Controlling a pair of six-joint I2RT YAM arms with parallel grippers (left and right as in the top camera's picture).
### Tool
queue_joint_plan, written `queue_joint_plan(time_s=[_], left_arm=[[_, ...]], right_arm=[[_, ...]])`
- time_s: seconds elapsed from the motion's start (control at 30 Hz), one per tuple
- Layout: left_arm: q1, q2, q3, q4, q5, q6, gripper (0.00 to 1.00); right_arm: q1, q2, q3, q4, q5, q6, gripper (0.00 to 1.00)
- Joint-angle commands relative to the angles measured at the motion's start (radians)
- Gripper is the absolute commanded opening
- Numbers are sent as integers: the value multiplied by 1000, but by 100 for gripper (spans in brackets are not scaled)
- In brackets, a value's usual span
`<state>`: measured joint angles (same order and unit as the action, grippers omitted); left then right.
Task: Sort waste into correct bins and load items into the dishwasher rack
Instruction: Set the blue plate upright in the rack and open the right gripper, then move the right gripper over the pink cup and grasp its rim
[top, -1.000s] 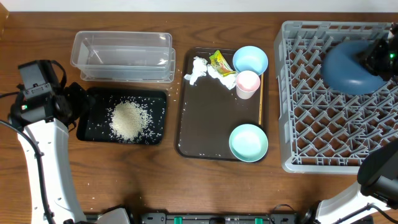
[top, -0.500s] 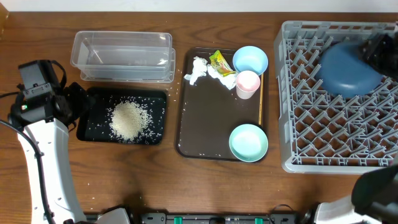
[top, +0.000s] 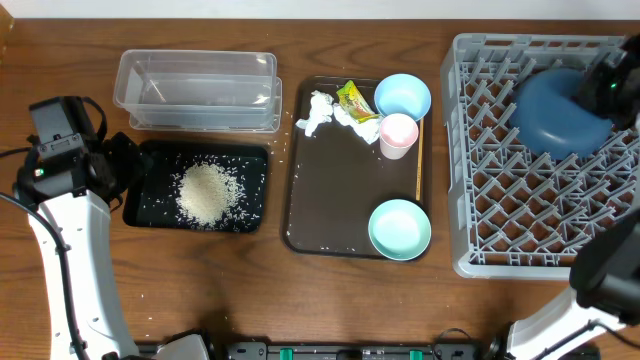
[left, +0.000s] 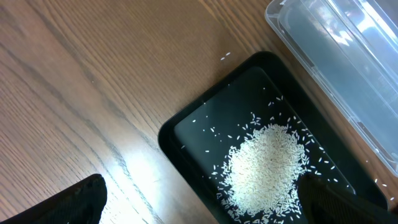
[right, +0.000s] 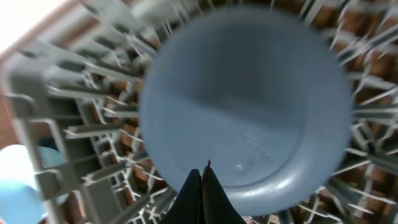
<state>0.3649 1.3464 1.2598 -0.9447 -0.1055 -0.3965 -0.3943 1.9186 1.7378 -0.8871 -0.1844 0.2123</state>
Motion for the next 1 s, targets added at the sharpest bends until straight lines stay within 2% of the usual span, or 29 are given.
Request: queue_joint_plan(time_s=[0.0,0.07,0.13,0.2,0.3,0.4,0.47,0.7,0.97], left_arm=[[4,-5,20,-4,-11,-2,100],[4,-5,20,-4,-11,-2,100],[4,-5,20,-4,-12,-2,100],[4,-5,20,-4,-12,-2,100],[4,-5,20,-4,-11,-2,100],[4,-5,20,-4,-12,-2,100],[4,-5,20,-4,-11,-2,100],[4,-5,20,-4,-12,-2,100],[4,-5,20,-4,-12,-2,100]], right_arm=[[23,0,-1,-10,-75,-29,1],[40,-11,-1,-9,-183,-93,2],[63,-28,-1,-7,-333,-190,8],[94,-45,-1,-7,-439,-245,19],[155,-60,-1,-2,-469,-248,35],[244,-60,-1,0,-462,-268,39],[303,-60,-1,-1,-414,-275,41],[565,-50,-1,7,-53,-273,55],[771,30,-1,49,244,-198,54]])
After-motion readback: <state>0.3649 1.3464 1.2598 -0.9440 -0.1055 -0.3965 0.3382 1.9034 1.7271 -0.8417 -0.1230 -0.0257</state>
